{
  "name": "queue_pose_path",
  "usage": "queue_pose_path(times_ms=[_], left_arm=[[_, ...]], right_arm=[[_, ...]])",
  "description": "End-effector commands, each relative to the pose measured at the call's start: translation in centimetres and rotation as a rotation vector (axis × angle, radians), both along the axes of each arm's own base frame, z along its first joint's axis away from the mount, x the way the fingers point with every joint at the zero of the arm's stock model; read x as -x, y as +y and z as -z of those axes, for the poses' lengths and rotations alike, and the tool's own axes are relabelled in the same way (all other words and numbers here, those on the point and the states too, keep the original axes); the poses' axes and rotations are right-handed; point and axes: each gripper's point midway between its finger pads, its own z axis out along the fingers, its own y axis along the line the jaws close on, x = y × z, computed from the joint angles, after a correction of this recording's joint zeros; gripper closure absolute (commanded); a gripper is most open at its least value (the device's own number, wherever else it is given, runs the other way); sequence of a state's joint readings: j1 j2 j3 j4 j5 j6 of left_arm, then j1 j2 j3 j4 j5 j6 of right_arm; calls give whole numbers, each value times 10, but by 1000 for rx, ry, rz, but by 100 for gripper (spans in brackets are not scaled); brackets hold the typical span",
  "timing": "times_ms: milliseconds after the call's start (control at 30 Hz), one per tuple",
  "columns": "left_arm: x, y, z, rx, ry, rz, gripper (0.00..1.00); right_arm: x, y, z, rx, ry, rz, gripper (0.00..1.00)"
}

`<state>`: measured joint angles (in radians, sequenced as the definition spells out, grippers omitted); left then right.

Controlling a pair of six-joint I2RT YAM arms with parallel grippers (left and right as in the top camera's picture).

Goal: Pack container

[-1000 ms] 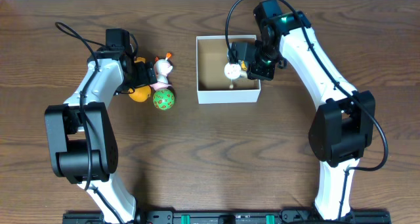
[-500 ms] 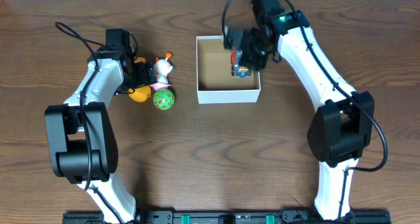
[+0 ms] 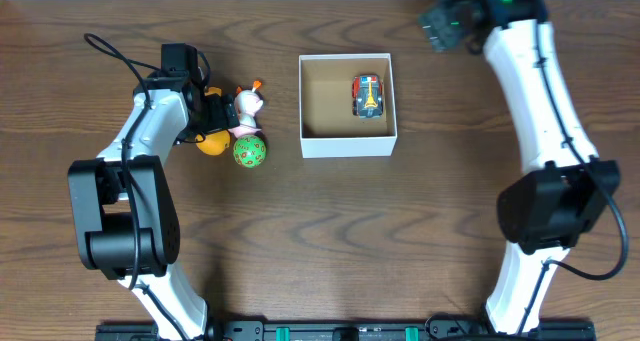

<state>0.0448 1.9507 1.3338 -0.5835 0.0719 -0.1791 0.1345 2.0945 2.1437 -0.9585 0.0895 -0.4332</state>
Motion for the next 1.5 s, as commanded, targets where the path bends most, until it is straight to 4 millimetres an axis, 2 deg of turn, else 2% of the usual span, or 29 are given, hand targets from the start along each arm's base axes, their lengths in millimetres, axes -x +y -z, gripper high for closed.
queue_pose_path(times_ms=[0, 133, 300, 367, 433, 600, 633, 733, 1200, 1333, 1467], left_arm=[[-1, 0, 2, -2, 6, 6, 2], [-1, 0, 2, -2, 6, 6, 2], [-1, 0, 2, -2, 6, 6, 2], [-1, 0, 2, -2, 6, 6, 2], [-1, 0, 2, -2, 6, 6, 2], [-1, 1, 2, -3, 6, 6, 2], [-1, 0, 2, -2, 6, 6, 2], [-1, 0, 2, -2, 6, 6, 2], [-1, 1, 2, -3, 6, 5, 2], [-1, 0, 2, -2, 6, 6, 2], [-1, 1, 2, -3, 6, 6, 2]], right_arm=[[1, -60, -7, -72, -13, 256, 26], [12, -116, -1, -131, 13, 446, 33], [37, -178, 11, -143, 75, 600, 35], [46, -197, 17, -145, 97, 639, 33], [52, -206, 24, -162, 118, 655, 30], [59, -194, 57, -264, 198, 619, 23], [60, -192, 64, -272, 210, 616, 20], [66, -187, 86, -280, 253, 613, 1], [107, -166, 166, -273, 433, 610, 1], [113, -163, 182, -272, 447, 609, 1], [116, -159, 188, -270, 456, 603, 1]])
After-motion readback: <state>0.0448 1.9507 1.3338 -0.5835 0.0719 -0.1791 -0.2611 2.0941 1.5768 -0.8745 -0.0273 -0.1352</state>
